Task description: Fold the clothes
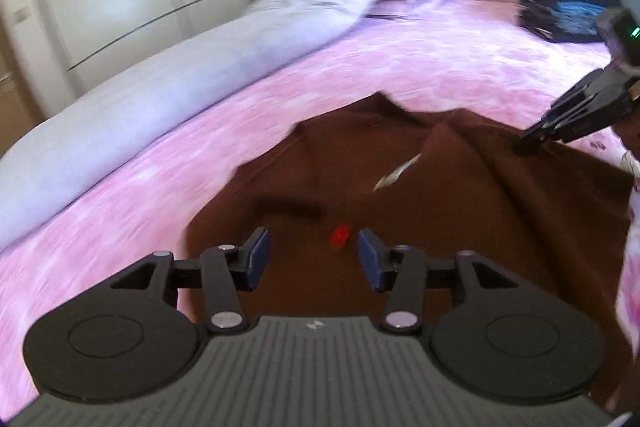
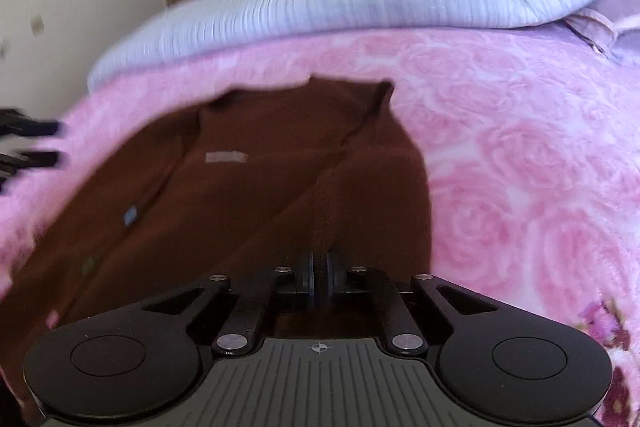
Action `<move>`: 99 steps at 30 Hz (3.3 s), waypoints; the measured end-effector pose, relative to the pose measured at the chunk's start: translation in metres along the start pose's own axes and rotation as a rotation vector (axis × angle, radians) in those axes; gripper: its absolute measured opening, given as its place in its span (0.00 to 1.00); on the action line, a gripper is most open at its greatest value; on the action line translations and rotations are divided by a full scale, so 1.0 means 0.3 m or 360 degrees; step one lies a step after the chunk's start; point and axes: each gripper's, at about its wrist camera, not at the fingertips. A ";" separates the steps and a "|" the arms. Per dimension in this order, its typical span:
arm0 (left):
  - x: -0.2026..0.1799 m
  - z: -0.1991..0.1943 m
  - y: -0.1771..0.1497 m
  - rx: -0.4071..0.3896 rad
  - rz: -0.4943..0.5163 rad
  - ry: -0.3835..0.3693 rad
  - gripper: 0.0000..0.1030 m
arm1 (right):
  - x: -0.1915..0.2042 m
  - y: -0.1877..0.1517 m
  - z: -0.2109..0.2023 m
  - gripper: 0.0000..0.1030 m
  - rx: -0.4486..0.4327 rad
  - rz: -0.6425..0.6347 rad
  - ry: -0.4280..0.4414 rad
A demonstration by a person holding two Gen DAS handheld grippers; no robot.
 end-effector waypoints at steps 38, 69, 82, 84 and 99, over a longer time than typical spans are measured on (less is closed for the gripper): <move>-0.389 0.669 0.761 0.0123 0.0214 -0.0996 0.00 | 0.072 -0.548 -0.311 0.64 -0.0141 -0.0429 -0.0157; 0.362 0.343 0.129 0.0252 -0.0201 -0.0109 0.35 | -0.008 -0.418 -0.443 0.57 -0.0352 -0.0143 -0.0546; 0.462 0.533 0.138 0.0291 0.0152 0.0022 0.39 | 0.082 0.365 0.213 0.57 0.0015 -0.0750 -0.0065; 0.468 0.578 0.131 0.0313 0.0166 -0.0013 0.39 | 0.069 0.456 0.316 0.57 0.0065 -0.0730 -0.0047; 0.612 0.596 0.226 0.0030 -0.0280 -0.0280 0.05 | -0.118 0.755 0.482 0.03 0.0047 -0.0807 -0.0418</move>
Point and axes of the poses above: each gripper's, at about its wrist camera, not at the fingertips, and z roughly the way its jaws point, x to its left, y to its top, and after that the axes turned 12 degrees about x, right-handed
